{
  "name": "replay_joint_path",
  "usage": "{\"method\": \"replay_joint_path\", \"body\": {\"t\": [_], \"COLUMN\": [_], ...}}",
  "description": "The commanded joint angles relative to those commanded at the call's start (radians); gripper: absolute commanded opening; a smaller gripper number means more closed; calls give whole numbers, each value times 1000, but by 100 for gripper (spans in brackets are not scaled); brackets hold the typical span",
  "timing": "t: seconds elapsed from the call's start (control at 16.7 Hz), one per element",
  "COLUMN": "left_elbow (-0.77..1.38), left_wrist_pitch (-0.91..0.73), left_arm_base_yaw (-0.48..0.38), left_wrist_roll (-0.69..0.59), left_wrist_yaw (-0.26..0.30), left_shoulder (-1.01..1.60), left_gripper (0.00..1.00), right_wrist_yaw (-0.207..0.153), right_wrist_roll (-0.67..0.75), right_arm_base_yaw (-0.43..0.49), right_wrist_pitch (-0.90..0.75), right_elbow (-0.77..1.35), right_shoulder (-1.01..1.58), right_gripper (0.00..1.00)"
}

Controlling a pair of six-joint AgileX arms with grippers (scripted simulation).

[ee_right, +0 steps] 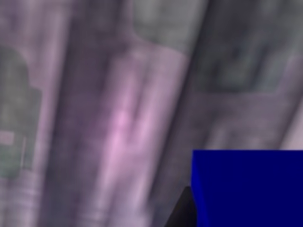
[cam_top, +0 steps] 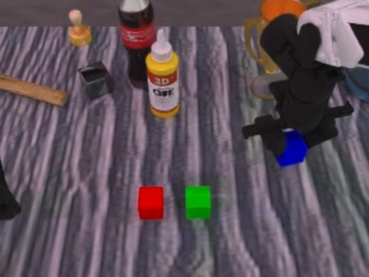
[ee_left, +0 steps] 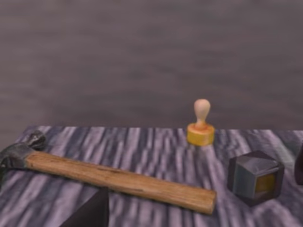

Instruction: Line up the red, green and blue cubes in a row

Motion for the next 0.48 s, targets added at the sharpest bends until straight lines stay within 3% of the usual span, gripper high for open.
{"method": "replay_joint_path", "body": {"t": [0.24, 0.48], "left_elbow": [0, 0], "left_wrist_pitch": [0, 0], "left_arm_base_yaw": [0, 0], "left_wrist_roll": [0, 0], "left_wrist_yaw": [0, 0], "left_shoulder": [0, 0], "left_gripper": [100, 100], "right_wrist_yaw": [0, 1], "right_wrist_roll": [18, 167], "right_arm_base_yaw": [5, 75], "right_wrist_pitch": [0, -9], "right_elbow": [-5, -41], "right_shoulder": [0, -45], "right_gripper": [0, 0]}}
